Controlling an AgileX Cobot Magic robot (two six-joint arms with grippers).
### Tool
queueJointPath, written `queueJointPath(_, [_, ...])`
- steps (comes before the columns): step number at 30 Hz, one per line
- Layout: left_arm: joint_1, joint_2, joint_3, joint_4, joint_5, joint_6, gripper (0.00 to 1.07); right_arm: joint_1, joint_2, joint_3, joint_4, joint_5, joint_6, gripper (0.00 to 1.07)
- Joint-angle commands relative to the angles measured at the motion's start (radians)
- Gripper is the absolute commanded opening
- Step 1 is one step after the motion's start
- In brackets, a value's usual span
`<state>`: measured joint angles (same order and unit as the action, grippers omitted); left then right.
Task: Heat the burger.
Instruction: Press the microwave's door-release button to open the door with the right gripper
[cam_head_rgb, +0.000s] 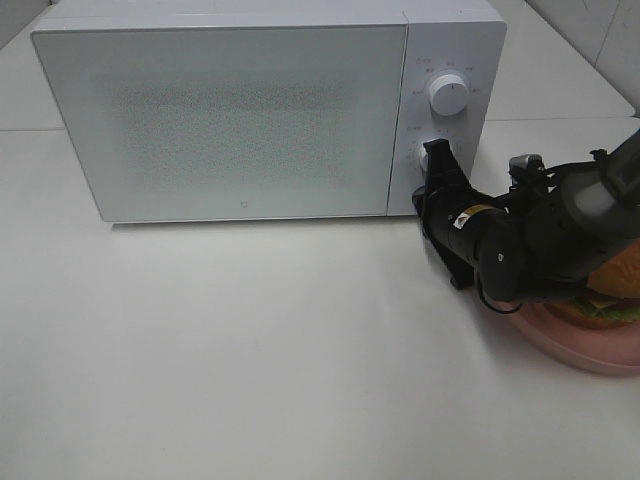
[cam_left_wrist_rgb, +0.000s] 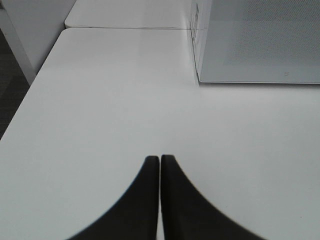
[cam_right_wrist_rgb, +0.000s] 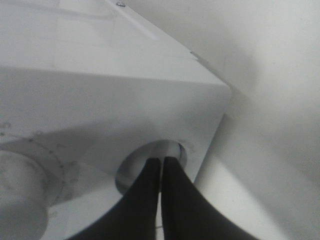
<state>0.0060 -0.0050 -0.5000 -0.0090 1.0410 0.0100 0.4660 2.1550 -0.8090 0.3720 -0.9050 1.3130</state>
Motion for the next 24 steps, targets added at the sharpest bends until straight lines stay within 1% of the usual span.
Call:
queueJointPath(1, [0.003, -0.017, 0.003, -0.001, -0.008, -0.001, 0.0, -0.016, -0.009, -0.045, -0.01, -0.179, 0.011, 0.0])
queueJointPath(14, [0.003, -0.017, 0.003, -0.001, -0.008, -0.001, 0.0, -0.016, -0.002, -0.113, -0.005, -0.179, 0.024, 0.0])
queueJointPath(19, [0.003, -0.017, 0.003, -0.001, -0.008, -0.001, 0.0, -0.016, -0.002, -0.115, 0.034, -0.167, 0.013, 0.0])
queueJointPath(24, [0.003, -0.017, 0.003, -0.001, -0.008, -0.001, 0.0, -0.016, -0.01, -0.108, 0.014, -0.116, 0.05, 0.01])
